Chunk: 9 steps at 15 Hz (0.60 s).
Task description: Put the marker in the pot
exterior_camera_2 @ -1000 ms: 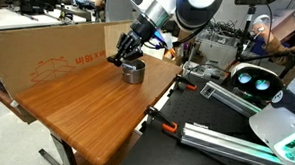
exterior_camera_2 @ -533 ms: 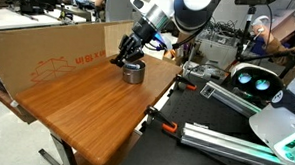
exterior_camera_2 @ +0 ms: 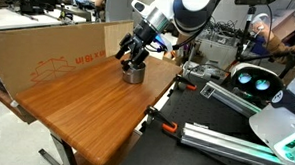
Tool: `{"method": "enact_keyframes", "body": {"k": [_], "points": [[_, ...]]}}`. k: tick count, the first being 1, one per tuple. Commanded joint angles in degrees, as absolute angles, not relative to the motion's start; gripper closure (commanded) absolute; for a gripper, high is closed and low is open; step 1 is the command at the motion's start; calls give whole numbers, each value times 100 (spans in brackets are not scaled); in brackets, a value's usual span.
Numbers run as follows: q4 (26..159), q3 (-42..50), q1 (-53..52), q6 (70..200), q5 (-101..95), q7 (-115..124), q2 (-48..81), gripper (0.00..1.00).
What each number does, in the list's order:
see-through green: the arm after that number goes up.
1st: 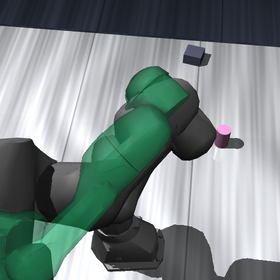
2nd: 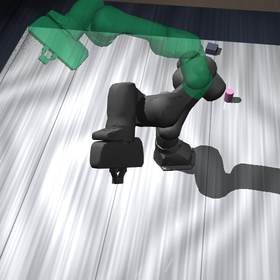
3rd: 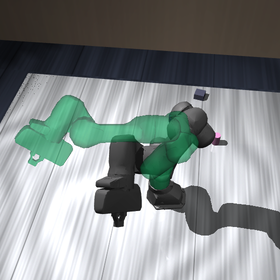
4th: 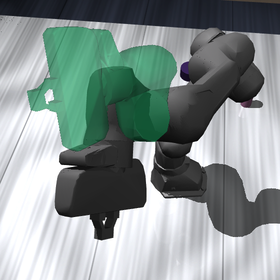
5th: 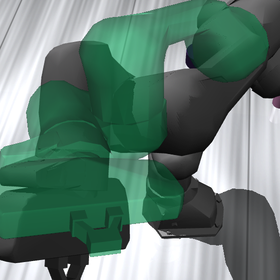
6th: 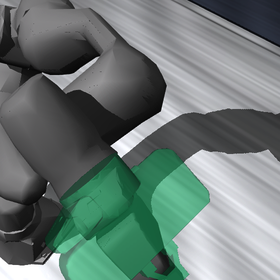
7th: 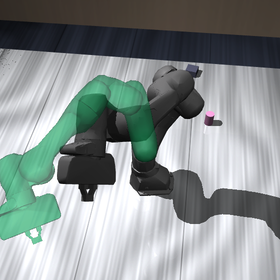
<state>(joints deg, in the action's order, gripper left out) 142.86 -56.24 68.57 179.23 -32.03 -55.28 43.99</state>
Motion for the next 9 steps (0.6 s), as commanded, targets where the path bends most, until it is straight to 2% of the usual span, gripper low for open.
{"method": "enact_keyframes", "body": {"k": [1,9], "points": [[14227,-5868,7069,17453,-3222,-5730,4521,0],[14409,-6559,7276,16999,-2704,-5412,3876,0]]}}
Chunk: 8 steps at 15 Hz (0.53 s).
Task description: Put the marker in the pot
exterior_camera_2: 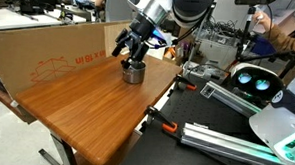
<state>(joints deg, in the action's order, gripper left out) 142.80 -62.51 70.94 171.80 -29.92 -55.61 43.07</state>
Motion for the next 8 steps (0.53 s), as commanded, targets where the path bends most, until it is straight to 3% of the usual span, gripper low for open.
{"method": "enact_keyframes", "body": {"k": [1,8], "points": [[14449,-6615,7301,17129,-2657,-5324,3764,0],[14390,-6492,7161,17207,-2661,-5419,3868,0]]}}
